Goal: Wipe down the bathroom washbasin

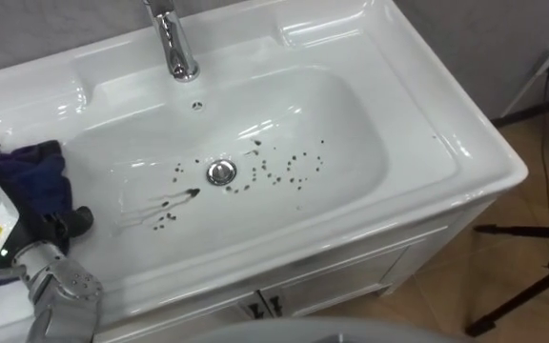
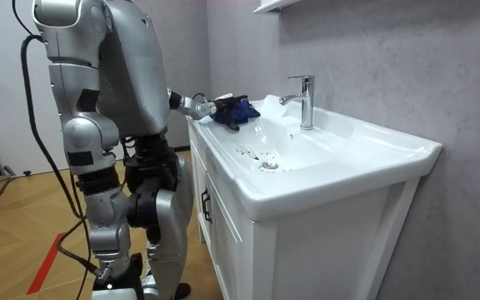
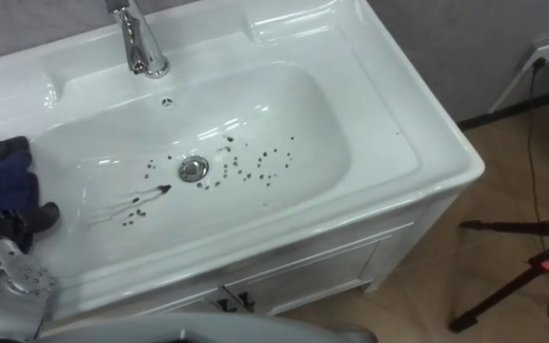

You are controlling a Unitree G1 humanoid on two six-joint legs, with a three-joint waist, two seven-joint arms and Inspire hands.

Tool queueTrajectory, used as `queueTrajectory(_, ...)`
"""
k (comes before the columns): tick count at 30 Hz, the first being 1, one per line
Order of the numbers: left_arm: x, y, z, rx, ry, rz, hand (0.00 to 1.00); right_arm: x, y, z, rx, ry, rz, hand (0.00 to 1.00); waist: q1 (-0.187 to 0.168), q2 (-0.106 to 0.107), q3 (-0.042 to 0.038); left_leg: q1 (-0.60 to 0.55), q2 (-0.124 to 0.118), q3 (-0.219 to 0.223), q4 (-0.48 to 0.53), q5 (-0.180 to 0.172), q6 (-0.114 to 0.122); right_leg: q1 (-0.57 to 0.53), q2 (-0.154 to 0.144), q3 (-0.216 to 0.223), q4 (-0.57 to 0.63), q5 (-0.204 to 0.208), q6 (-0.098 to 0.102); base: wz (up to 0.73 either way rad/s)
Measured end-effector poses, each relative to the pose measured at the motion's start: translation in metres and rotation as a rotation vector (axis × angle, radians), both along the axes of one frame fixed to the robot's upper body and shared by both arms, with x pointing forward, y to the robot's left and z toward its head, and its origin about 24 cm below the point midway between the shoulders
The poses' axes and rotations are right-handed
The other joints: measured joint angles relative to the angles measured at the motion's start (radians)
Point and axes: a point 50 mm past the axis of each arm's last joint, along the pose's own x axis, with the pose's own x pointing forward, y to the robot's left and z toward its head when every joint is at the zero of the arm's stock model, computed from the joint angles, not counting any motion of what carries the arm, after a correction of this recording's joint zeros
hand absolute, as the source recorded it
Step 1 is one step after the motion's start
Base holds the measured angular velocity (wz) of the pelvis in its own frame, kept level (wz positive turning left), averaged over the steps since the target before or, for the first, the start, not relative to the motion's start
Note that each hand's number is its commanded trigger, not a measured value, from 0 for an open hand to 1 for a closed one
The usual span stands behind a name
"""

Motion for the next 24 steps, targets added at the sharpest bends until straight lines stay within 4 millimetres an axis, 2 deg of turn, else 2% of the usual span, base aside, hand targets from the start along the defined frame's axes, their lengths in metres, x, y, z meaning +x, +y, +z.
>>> queueTrajectory(5, -0.005, 0.000, -0.002, 0.003, 0.011, 0.005, 0.00, -0.003, -0.003, 0.001, -0.008, 0.025, 0.002, 0.00, 0.012, 0.005, -0.0083, 0.003, 0.001, -0.005, -0.001, 0.001, -0.001, -0.001, 0.001, 0.000, -0.001, 0.000, 0.000, -0.04)
queueTrajectory(21, -0.007, 0.004, -0.008, -0.059, 0.066, 0.005, 0.00, 0.004, -0.006, 0.002, -0.013, 0.018, -0.004, 0.00, 0.013, 0.003, -0.0086, 0.015, 0.002, -0.007, -0.006, 0.004, -0.005, 0.016, 0.003, -0.002, -0.002, -0.001, -0.002, 0.00)
queueTrajectory(24, -0.009, 0.005, -0.010, -0.080, 0.086, 0.004, 0.00, -0.001, -0.006, 0.003, -0.013, 0.028, -0.019, 0.00, 0.010, 0.004, -0.0095, 0.021, 0.003, -0.001, -0.006, 0.004, -0.006, 0.019, 0.003, -0.002, -0.002, -0.002, -0.004, -0.01)
